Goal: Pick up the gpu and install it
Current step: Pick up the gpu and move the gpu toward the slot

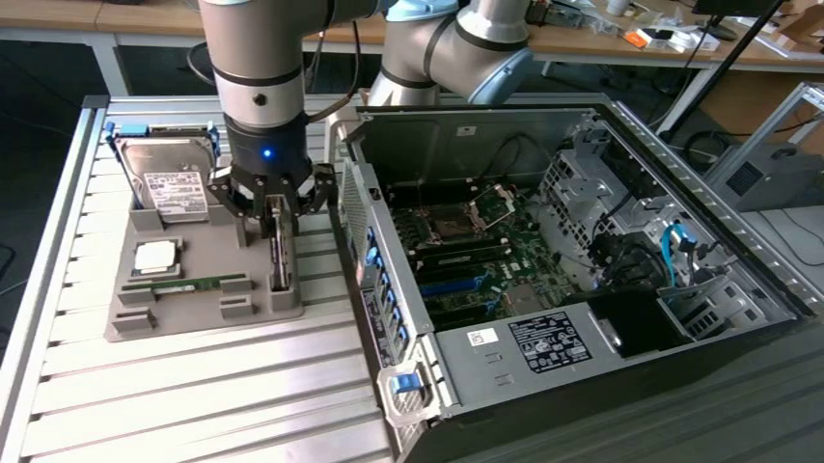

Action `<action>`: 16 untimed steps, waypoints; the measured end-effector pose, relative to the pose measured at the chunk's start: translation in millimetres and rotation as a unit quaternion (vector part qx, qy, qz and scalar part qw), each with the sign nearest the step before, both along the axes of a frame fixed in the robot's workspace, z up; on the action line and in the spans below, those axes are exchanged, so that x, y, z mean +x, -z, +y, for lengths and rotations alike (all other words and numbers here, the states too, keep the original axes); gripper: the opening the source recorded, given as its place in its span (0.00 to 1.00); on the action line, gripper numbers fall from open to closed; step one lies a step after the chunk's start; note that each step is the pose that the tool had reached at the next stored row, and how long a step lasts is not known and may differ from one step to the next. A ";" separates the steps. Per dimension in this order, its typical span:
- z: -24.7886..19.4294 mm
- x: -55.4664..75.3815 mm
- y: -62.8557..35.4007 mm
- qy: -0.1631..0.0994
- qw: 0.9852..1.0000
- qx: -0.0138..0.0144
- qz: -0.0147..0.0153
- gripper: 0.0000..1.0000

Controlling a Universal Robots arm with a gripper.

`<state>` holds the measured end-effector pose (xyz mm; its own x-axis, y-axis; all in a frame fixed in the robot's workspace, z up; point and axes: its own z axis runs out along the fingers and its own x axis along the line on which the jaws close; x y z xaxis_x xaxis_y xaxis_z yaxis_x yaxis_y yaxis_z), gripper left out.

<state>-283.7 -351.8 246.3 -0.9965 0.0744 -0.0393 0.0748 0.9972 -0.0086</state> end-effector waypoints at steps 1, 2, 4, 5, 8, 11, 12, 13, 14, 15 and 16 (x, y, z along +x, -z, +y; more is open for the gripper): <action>0.0 0.0 0.0 0.000 1.000 0.000 0.000 0.42; 0.0 0.0 0.0 0.000 1.000 0.000 0.000 0.42; 0.0 0.0 0.0 0.000 1.000 0.000 0.000 0.42; 0.0 0.0 0.1 0.000 1.000 0.000 0.000 0.40; 0.0 0.0 0.0 0.000 1.000 0.000 0.000 0.28; 0.0 0.0 0.0 0.000 1.000 0.000 0.000 0.27; 0.0 0.0 0.0 0.000 1.000 0.000 0.000 0.27; 0.0 0.0 0.0 0.000 1.000 0.000 0.000 0.27; 0.0 0.0 0.0 0.000 1.000 0.000 0.000 0.27; 0.0 0.0 0.0 0.000 1.000 0.000 0.000 0.27; 0.0 0.0 0.0 0.000 1.000 0.000 0.000 0.27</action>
